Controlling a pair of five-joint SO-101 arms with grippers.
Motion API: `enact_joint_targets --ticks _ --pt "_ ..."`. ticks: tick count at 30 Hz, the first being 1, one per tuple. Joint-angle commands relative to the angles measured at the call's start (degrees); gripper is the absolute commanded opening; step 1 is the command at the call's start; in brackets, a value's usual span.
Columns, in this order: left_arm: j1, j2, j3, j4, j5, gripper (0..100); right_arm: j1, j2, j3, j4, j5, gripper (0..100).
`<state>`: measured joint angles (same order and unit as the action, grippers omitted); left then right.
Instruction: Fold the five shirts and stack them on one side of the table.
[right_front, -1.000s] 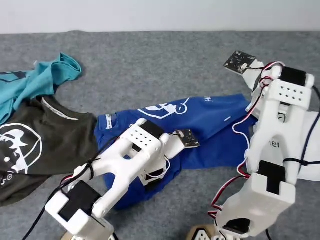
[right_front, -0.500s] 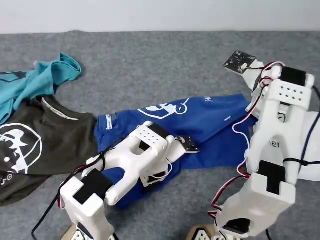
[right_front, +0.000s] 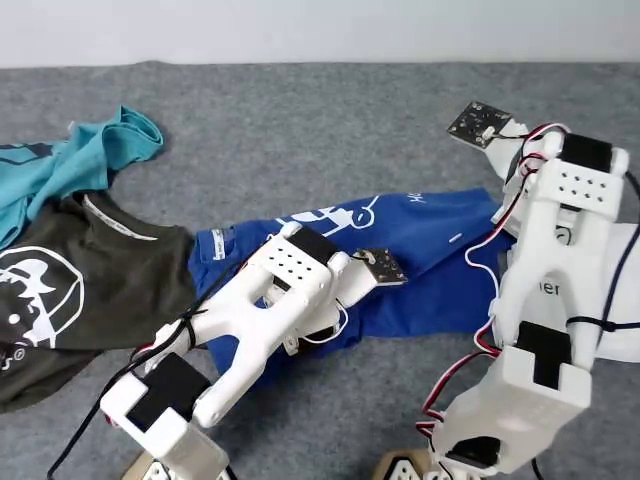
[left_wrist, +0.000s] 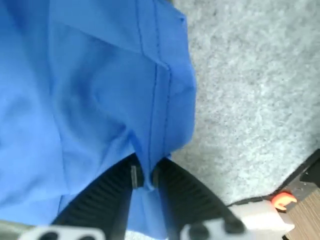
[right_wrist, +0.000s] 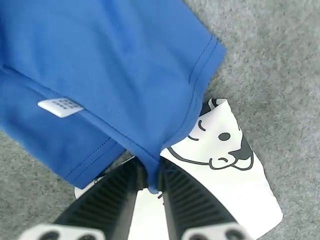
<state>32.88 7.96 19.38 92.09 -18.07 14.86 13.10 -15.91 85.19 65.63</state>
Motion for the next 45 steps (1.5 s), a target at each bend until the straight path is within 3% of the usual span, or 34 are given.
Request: enact_joint_targets --ticks 1,7,12,16,28,32,37,40,45 --pt "0.18 1.14 -1.71 0.44 0.18 9 -0.22 -1.71 -2.81 0.22 0.35 1.3" --pt "0.35 4.66 -1.98 -3.34 0.18 8 -0.22 -1.8 -2.81 0.22 0.35 1.3" --pt "3.16 4.84 -1.98 -3.08 0.18 1 -0.22 -1.98 -2.81 0.31 0.35 1.3" --pt "3.16 4.75 -2.07 -2.9 0.26 0 -0.22 -2.07 -2.81 0.31 0.35 1.3" --pt "-2.29 -4.57 -15.52 8.35 0.18 1 -0.13 -2.15 -2.9 0.31 0.35 1.3" --pt "-7.74 -8.0 -17.19 8.35 0.44 1 -0.13 -2.24 -3.25 0.13 0.35 1.3" --pt "-20.84 -8.0 -25.19 8.35 0.53 1 -0.4 -4.62 -3.25 -3.21 0.26 1.3" --pt "-25.85 -8.0 -33.98 8.35 0.18 1 -0.57 -6.64 -3.25 -9.71 -1.49 1.3" --pt "-28.22 -7.91 -47.08 8.26 -2.46 1 -1.71 -7.69 -3.25 -24.13 -1.49 1.3"
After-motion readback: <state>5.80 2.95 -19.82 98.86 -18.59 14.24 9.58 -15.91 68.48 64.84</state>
